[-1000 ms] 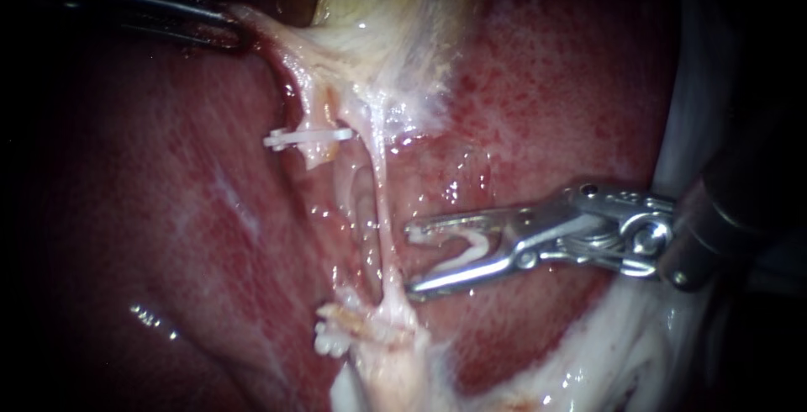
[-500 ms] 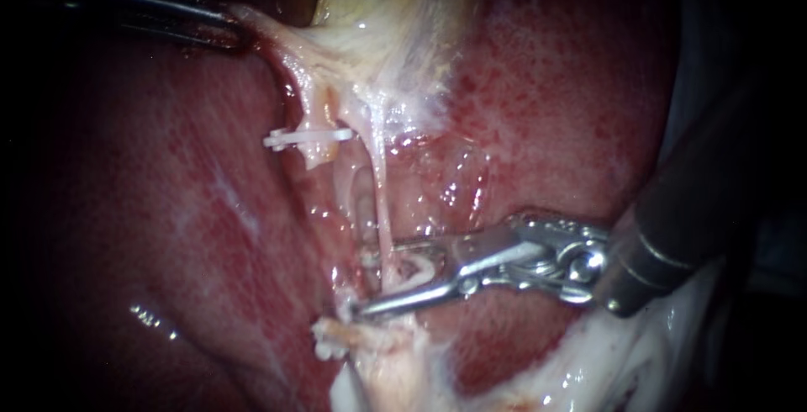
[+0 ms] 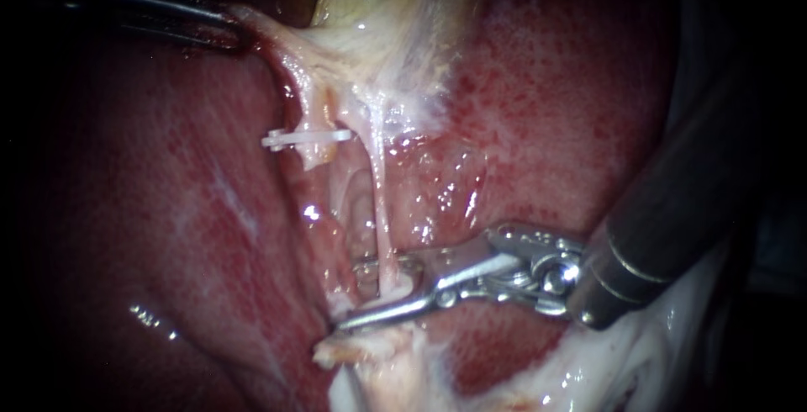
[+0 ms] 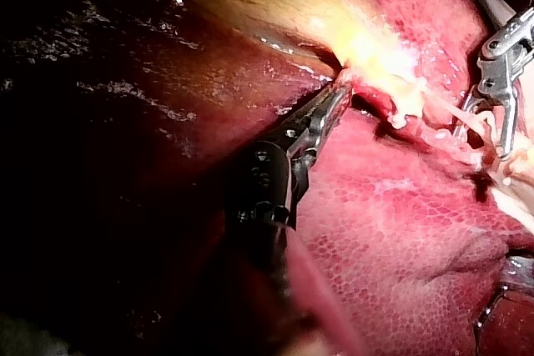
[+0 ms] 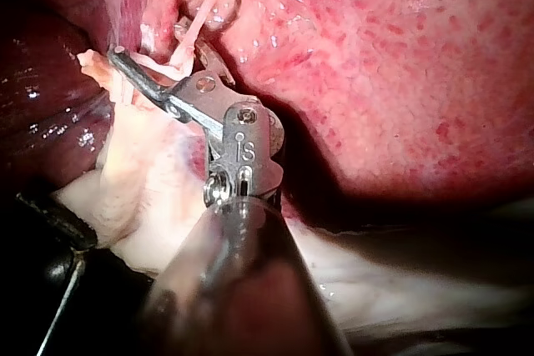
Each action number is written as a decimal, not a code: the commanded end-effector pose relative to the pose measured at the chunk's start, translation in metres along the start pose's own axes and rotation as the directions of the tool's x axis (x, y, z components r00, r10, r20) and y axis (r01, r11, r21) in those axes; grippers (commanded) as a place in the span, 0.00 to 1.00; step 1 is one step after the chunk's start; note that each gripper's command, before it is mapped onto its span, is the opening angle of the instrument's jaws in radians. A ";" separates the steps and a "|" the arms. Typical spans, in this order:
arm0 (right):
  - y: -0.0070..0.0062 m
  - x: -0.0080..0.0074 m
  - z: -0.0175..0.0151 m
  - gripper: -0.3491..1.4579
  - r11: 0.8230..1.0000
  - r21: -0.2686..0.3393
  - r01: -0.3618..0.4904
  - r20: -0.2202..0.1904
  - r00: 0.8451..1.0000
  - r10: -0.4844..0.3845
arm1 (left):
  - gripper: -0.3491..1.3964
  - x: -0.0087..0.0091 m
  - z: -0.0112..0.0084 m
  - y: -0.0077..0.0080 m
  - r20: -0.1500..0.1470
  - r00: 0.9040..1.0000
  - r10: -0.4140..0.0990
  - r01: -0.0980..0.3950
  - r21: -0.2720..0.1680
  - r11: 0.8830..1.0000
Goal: Clipping first clip right tube
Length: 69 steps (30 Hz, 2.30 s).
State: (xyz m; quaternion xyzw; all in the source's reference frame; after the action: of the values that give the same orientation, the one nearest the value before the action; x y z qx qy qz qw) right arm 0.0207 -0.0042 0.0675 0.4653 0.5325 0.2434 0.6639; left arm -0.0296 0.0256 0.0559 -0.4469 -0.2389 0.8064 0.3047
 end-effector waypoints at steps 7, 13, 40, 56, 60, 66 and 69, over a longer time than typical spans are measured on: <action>-0.0029 0.0018 -0.0006 0.47 1.000 0.025 -0.006 -0.023 1.000 0.007 | 0.00 0.0000 0.0000 0.0000 0.000 1.000 0.000 0.000 0.000 1.000; -0.0046 0.0026 -0.0005 0.46 0.999 0.045 -0.007 -0.042 0.999 0.008 | 0.00 0.0000 0.0000 0.0000 0.000 1.000 0.000 0.000 0.000 1.000; -0.0041 0.0026 -0.0007 0.29 0.999 0.052 -0.006 -0.045 0.999 0.008 | 0.00 0.0000 0.0001 0.0000 0.000 1.000 0.000 0.000 0.000 1.000; -0.0037 0.0028 -0.0010 0.00 0.996 0.084 -0.039 -0.031 0.999 0.041 | 0.00 0.0000 0.0000 0.0000 0.000 1.000 0.000 0.000 0.000 1.000; -0.0034 0.0029 -0.0009 0.00 0.995 0.091 -0.037 -0.024 0.999 0.040 | 0.00 0.0000 0.0000 0.0000 0.000 1.000 0.000 0.000 0.000 1.000; -0.0029 0.0028 -0.0011 0.00 0.995 0.095 -0.037 -0.017 0.999 0.039 | 0.00 0.0000 0.0000 0.0000 0.000 1.000 0.000 0.000 0.000 1.000; -0.0027 0.0028 -0.0012 0.00 0.995 0.095 -0.037 -0.017 0.999 0.039 | 0.00 0.0000 0.0001 0.0000 0.000 1.000 0.000 0.000 0.000 1.000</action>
State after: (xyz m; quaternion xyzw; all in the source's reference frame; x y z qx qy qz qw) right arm 0.0200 -0.0026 0.0638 0.5038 0.5408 0.2347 0.6315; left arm -0.0297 0.0257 0.0559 -0.4470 -0.2389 0.8064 0.3048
